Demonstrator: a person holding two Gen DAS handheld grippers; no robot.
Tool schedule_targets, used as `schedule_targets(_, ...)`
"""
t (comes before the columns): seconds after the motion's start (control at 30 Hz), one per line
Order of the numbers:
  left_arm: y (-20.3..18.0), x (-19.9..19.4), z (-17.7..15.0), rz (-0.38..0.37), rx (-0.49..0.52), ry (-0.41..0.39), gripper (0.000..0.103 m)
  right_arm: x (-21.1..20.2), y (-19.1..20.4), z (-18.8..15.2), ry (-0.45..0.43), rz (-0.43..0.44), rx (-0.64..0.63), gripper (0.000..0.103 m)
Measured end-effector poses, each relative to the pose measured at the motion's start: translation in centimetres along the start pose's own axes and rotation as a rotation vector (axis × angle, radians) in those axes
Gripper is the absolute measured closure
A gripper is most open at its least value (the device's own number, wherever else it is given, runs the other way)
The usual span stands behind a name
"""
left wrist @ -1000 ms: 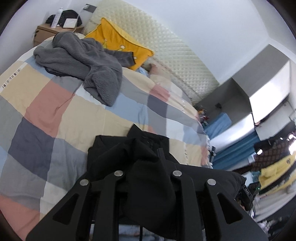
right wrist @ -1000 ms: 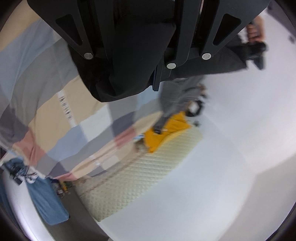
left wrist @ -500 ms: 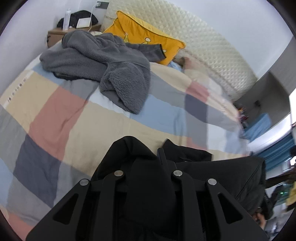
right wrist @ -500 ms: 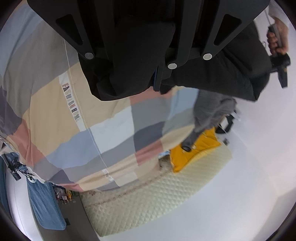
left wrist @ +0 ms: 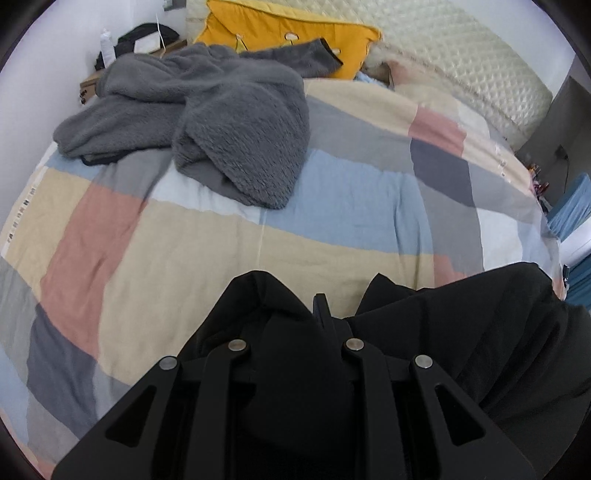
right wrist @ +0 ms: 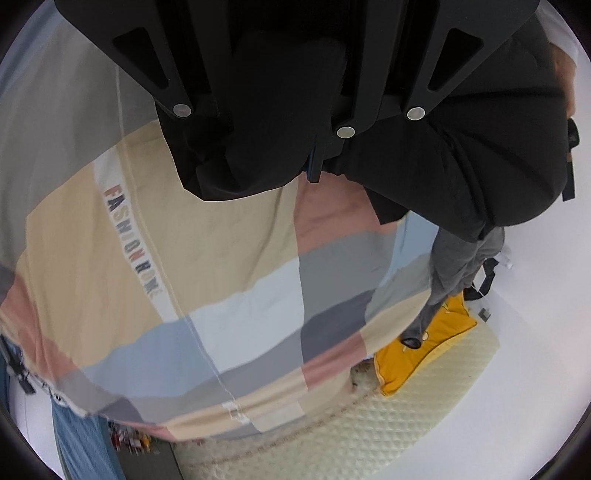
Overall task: Fold large clothes
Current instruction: 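Lay the hem down on the jacket and open both grippers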
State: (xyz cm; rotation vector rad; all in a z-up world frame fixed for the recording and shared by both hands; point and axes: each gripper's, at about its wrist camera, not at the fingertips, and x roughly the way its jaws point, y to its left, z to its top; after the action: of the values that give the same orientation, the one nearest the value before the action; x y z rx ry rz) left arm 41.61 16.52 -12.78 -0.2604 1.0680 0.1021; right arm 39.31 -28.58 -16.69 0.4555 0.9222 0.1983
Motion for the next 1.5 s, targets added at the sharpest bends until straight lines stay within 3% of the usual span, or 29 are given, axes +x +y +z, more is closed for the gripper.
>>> schedule_targets(0.2,1.0,0.1,-0.8,-0.042,-0.030,-0.003,0.082,-0.8,0.0,-0.5,-0.014,0.067,0.016,0.096)
schedule_targets(0.4,2.5,-1.7,-2.4,-0.118,-0.048,-0.008,0.081,-3.2,1.9,-1.6,-0.040,0.020,-0.070,0.095)
schedule_targets(0.6,4.1,-4.3,-3.7,-0.194,-0.090,-0.003,0.072,-5.6,1.2,-2.7,-0.055,0.072,-0.014,0.088)
schedule_targets(0.7,4.8,-6.2,-4.1,-0.210,-0.104,-0.023,0.060,-7.0,0.9,-3.2,-0.068,0.103,0.024,0.081)
schedule_targets(0.77,5.1,-7.6,-4.4,-0.206,-0.102,-0.035,0.032,-7.9,0.8,-3.6,-0.079,0.125,0.039,0.073)
schedule_targets(0.83,5.1,-9.5,-4.9,-0.193,-0.084,-0.073,0.022,-9.0,0.8,-3.9,-0.101,0.152,0.047,0.057)
schedule_targets(0.9,5.1,-11.2,-5.3,-0.197,-0.052,-0.101,0.022,-10.0,0.9,-4.2,-0.123,0.140,0.037,0.050)
schedule_targets(0.93,4.8,-12.1,-5.5,-0.191,-0.027,-0.121,0.022,-10.5,1.0,-4.2,-0.139,0.124,0.023,0.040)
schedule_targets(1.03,3.7,-14.6,-6.0,-0.160,0.058,-0.184,0.022,-13.1,2.3,-4.5,-0.251,-0.024,-0.076,0.020)
schedule_targets(1.07,3.1,-15.5,-6.2,-0.156,0.087,-0.210,0.022,-14.2,3.5,-4.6,-0.305,-0.094,-0.152,0.019)
schedule_targets(1.13,1.9,-16.8,-6.6,-0.166,0.131,-0.254,0.022,-15.4,4.9,-5.0,-0.367,-0.128,-0.226,0.017)
schedule_targets(1.27,-1.1,-17.6,-7.4,-0.210,0.196,-0.298,0.022,-15.6,7.6,-6.2,-0.412,-0.033,-0.283,0.012)
schedule_targets(1.37,-3.6,-15.8,-7.4,-0.244,0.219,-0.263,0.022,-13.5,9.7,-7.1,-0.379,-0.029,-0.358,0.011)
schedule_targets(1.5,-7.5,-12.2,-7.8,-0.190,0.301,-0.236,0.022,-9.9,10.5,-7.8,-0.300,-0.008,-0.365,0.011)
